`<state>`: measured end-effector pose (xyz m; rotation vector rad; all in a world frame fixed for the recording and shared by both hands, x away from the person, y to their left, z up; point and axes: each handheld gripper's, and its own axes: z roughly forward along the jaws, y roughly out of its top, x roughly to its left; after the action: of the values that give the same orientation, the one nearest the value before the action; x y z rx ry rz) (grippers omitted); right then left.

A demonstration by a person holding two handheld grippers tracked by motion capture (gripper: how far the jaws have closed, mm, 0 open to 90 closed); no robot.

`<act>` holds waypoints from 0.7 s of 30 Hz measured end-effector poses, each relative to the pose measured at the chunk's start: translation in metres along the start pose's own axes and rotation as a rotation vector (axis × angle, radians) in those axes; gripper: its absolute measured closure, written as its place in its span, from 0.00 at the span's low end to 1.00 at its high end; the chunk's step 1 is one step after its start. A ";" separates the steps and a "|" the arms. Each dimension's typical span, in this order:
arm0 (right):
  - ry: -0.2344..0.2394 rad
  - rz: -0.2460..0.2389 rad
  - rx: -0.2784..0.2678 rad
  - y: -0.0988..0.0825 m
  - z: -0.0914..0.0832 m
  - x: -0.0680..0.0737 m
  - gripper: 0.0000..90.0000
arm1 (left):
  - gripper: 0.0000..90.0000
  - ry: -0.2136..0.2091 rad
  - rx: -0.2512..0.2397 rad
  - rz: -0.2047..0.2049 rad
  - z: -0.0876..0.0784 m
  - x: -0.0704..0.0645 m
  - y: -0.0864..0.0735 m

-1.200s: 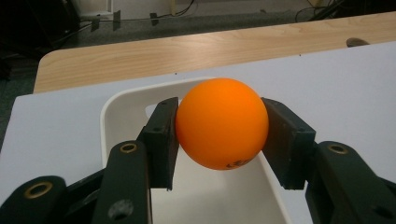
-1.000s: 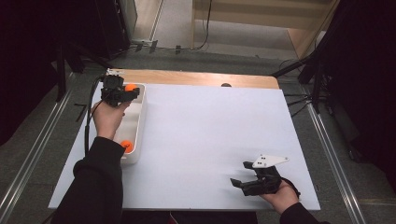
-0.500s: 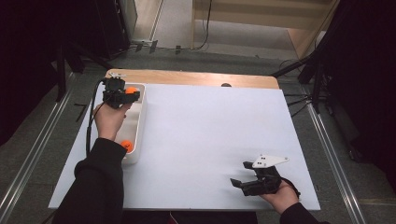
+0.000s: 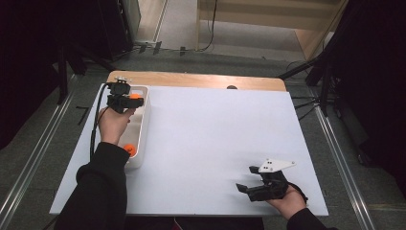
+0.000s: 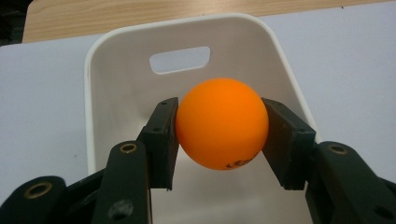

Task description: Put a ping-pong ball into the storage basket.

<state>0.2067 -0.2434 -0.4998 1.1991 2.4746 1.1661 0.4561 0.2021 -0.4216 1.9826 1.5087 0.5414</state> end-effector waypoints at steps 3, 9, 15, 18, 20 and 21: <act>0.001 0.000 0.000 0.000 0.000 0.000 0.17 | 0.56 -0.008 -0.005 -0.006 -0.001 0.000 0.000; 0.004 -0.002 -0.001 0.000 0.000 0.000 0.17 | 0.51 -0.015 -0.003 -0.016 0.000 0.001 0.001; 0.004 0.002 0.004 0.000 0.000 0.001 0.17 | 0.40 -0.048 -0.005 -0.057 -0.003 0.006 0.002; 0.003 -0.001 0.002 0.000 0.000 0.000 0.17 | 0.37 -0.060 -0.013 -0.070 -0.005 0.007 0.003; 0.003 0.001 0.003 0.000 0.000 0.000 0.17 | 0.34 -0.071 -0.012 -0.064 -0.006 0.008 0.004; 0.002 0.000 0.003 0.000 0.000 0.000 0.17 | 0.32 -0.071 -0.008 -0.062 -0.006 0.007 0.004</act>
<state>0.2068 -0.2429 -0.4998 1.1987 2.4795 1.1644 0.4573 0.2093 -0.4140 1.9219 1.5167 0.4457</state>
